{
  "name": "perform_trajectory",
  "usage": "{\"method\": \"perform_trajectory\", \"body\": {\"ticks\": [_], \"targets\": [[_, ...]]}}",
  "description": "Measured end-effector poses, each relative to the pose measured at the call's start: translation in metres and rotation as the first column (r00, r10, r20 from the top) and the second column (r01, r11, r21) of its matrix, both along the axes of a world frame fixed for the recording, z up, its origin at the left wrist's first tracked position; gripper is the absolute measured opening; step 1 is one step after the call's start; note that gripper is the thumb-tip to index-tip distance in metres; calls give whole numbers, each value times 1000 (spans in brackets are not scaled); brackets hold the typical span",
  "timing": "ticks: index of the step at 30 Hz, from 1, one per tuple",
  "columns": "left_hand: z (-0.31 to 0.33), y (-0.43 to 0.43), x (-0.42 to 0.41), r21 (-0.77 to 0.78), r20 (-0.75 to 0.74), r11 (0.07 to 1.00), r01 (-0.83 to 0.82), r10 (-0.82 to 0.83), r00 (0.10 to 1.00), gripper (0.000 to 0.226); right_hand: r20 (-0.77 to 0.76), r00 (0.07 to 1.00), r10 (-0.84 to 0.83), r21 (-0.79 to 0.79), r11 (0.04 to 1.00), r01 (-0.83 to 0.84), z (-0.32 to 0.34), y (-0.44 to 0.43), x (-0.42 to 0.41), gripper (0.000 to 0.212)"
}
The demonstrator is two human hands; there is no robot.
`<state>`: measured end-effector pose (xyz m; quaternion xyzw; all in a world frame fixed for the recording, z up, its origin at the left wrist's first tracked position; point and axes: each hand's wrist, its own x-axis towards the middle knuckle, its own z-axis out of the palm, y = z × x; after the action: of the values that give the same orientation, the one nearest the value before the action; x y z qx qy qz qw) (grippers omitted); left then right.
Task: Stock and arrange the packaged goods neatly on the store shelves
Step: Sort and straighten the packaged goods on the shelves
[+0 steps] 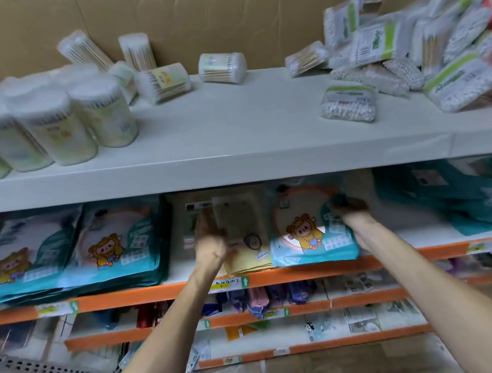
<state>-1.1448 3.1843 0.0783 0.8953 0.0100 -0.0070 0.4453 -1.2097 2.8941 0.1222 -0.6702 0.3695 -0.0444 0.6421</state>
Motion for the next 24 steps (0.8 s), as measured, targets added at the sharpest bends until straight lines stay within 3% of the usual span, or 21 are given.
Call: {"method": "perform_trajectory", "body": {"ticks": [7,11,17,21,24], "targets": [[55,18,-27,211,134,969,127,-157,978,45,-16,1000,-3,-23,1000,2,32,30,-29,13],[80,34,-36,449,53,867,216,-267,962,38,27,999,47,-16,999,-47,50,52,-43,13],[105,60,-52,450,225,891,70,-188,956,21,114,990,86,-33,996,-83,65,70,-71,14],[103,71,-77,369,311,929,14,-138,941,14,125,987,102,-44,994,-97,64,74,-103,9],[94,77,-107,291,294,956,39,-128,947,31,115,990,79,-30,997,-76,56,74,-129,9]]}}
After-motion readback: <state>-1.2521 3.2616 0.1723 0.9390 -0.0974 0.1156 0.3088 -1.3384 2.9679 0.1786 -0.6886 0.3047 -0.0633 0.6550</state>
